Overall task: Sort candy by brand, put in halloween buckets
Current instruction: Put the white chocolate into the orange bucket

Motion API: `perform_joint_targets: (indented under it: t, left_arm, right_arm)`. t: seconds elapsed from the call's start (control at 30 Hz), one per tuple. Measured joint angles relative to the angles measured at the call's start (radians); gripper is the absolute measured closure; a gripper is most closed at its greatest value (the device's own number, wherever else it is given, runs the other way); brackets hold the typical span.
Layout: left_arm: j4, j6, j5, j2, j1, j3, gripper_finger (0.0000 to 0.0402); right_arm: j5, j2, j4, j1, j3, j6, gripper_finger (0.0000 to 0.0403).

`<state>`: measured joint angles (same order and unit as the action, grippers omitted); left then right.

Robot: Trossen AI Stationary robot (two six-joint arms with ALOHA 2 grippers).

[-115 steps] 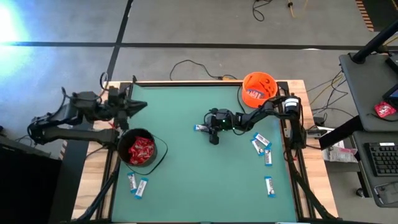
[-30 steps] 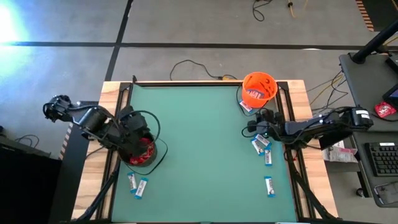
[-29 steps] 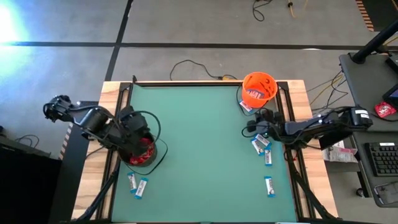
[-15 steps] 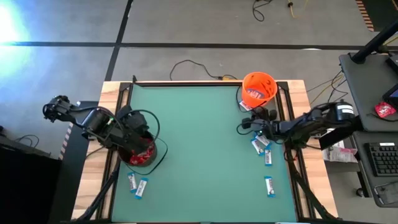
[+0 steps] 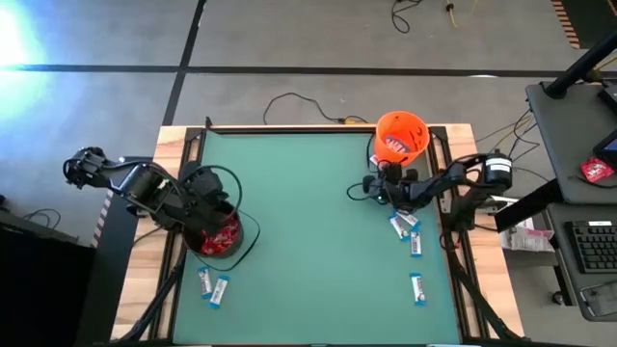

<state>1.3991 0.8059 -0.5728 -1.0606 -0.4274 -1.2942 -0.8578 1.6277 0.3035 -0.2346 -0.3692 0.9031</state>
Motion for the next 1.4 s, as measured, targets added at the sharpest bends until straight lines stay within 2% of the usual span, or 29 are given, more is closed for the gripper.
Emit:
perform_joint_targets:
  t: [0.23,0.47,0.57,0.67,0.73,0.8,0.97,1.07,1.27,1.4]
  left_arm:
    - [0.009,-0.031,0.002,0.038,0.0,0.0,0.0402]
    - [0.009,-0.071,-0.063,0.085,0.0,-0.001,0.0402]
    - [0.008,-0.08,-0.074,0.1,0.0,0.0,0.0402]
    - [0.008,-0.082,-0.095,0.109,0.0,0.0,0.0402]
    - [0.007,-0.082,-0.096,0.112,0.0,0.0,0.0402]
    - [0.007,-0.083,-0.097,0.111,0.0,0.0,0.0402]
    - [0.005,-0.121,-0.093,0.101,-0.001,0.0,0.0402]
    - [0.007,-0.129,-0.096,0.098,0.0,0.001,0.0402]
    - [0.008,-0.126,-0.121,0.102,0.002,0.001,0.0402]
    - [0.011,-0.125,-0.125,0.107,0.004,0.005,0.0402]
  right_arm:
    - [0.107,-0.099,-0.305,0.203,-0.032,0.245,0.0394]
    - [0.25,-0.199,-0.611,0.421,-0.172,0.288,0.0394]
    - [0.168,-0.233,-0.712,0.44,-0.195,0.347,0.0394]
    - [0.044,-0.252,-0.769,0.422,-0.138,0.471,0.0394]
    - [-0.011,-0.259,-0.729,0.4,-0.076,0.533,0.0394]
    - [-0.062,-0.26,-0.616,0.377,-0.006,0.53,0.0394]
    - [-0.109,-0.23,-0.126,0.281,0.142,0.283,0.0394]
    - [-0.107,-0.214,0.058,0.213,0.172,0.124,0.0394]
    - [-0.099,-0.21,0.085,0.061,0.134,-0.035,0.0394]
    - [0.011,-0.21,0.082,-0.022,0.118,-0.109,0.0394]
